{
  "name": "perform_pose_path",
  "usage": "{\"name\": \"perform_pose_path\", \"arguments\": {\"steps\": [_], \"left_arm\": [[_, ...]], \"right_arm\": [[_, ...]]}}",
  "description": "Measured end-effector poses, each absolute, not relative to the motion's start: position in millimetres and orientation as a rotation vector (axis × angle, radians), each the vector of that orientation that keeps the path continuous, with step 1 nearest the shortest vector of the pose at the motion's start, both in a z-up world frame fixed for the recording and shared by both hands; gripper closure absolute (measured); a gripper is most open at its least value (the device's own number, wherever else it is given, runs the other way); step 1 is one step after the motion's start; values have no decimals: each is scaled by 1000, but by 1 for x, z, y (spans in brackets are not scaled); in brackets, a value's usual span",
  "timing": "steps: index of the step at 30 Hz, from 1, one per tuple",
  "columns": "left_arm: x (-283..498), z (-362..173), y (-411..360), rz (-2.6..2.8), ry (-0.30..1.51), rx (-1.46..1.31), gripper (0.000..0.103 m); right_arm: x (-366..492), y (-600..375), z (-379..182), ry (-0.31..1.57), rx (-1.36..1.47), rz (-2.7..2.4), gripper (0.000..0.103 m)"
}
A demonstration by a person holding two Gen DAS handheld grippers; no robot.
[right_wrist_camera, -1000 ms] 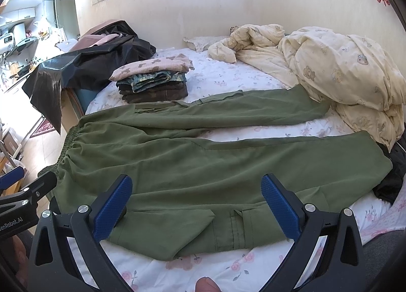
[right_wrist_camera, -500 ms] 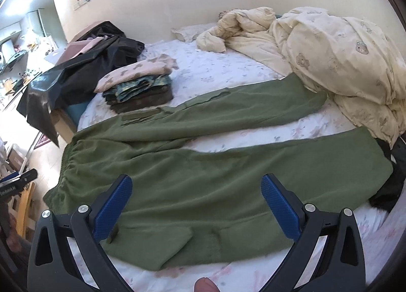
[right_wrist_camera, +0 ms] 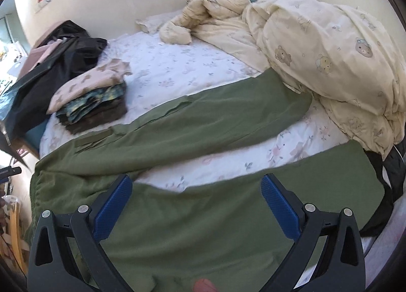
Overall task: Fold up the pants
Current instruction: 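Grasp the elastic waistband with the left tool while the right tool grasps the pant legs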
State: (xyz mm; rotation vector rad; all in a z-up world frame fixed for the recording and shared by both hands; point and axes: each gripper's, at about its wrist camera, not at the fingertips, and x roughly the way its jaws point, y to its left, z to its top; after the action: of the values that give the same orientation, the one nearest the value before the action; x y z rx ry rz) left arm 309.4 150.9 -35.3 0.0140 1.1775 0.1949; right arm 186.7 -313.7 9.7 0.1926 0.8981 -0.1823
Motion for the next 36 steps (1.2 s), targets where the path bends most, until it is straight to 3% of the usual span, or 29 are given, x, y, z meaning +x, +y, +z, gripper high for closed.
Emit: {"name": "perform_pose_path", "arguments": {"steps": [3,5,7,12,14,16,18,21,22,23,26,36], "left_arm": [[353,-71,135,29,1347,296,3],[367,-84,136,-14,1391,370,12],[378,-88,143,-6,1394,372,17],[395,-114,150,-33,1446,299,18],[399,-127,144,-61,1458,370,29],[405,-134,142,-58,1436,436,31],[412,-142,146,-67,1453,435,44],[414,-148,145,-142,1474,425,72],[414,-149,144,-146,1480,431,88],[413,-151,144,-128,1492,421,97],[409,-149,143,-68,1487,374,99],[414,-147,151,108,1413,150,101]], "right_arm": [[216,-324,9,927,158,-201,0],[237,-332,12,927,126,-212,0],[256,-337,13,930,98,-216,0],[294,-350,6,947,60,-226,0],[308,-356,1,959,57,-218,0],[322,-363,-4,978,72,-184,0],[338,-376,-11,1020,105,-126,0],[366,-406,-14,1050,105,-130,0],[376,-417,-13,1056,104,-144,0],[387,-429,-11,1058,109,-164,0],[423,-467,-12,1086,161,-234,2],[521,-558,-104,1260,473,-399,40]]}}
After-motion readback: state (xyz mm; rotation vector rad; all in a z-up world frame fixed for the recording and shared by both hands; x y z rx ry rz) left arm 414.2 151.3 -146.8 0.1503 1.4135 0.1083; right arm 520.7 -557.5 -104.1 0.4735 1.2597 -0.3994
